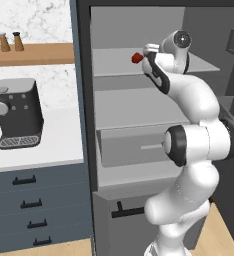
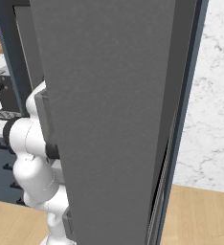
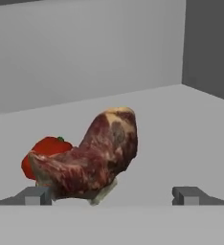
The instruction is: Place one bell pepper and one steak in each tupperware on the nearby counter, to pack two identical lunches.
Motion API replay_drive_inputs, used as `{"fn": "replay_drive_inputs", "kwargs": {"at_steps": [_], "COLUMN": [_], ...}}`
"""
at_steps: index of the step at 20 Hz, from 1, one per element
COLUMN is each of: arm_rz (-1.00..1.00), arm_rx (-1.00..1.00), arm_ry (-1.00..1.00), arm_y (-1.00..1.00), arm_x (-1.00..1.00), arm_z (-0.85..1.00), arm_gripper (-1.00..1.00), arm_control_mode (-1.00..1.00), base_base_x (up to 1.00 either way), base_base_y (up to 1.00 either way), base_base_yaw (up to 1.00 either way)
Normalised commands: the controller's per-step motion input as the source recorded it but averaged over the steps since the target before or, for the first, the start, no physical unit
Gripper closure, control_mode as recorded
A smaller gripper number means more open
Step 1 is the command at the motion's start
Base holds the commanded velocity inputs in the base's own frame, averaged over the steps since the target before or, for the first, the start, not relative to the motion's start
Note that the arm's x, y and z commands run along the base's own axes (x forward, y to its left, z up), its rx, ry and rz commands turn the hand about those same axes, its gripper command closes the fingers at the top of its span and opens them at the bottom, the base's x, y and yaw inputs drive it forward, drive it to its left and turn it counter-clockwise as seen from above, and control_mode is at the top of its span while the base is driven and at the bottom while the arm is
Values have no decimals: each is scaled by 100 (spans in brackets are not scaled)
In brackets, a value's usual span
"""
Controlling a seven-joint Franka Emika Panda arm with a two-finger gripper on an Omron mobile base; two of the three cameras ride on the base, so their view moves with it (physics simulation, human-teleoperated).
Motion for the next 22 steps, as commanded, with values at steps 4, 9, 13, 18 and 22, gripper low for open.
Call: {"fn": "replay_drive_inputs", "kwargs": {"at_steps": [4, 9, 13, 18, 22], "arm_rz": [-4, -1, 0, 0, -1], "arm_rx": [8, 14, 10, 11, 16], "arm_ry": [0, 0, 0, 0, 0], "arm_y": [0, 0, 0, 0, -12], "arm_x": [44, 31, 13, 0, 13], "arm_z": [0, -12, -43, -42, -34], "arm_gripper": [-100, -100, -100, -100, -100], "arm_control_mode": [-100, -100, -100, -100, -100], "base_base_x": [0, 0, 0, 0, 0], "base_base_y": [0, 0, 0, 0, 0], "base_base_yaw": [0, 0, 0, 0, 0]}}
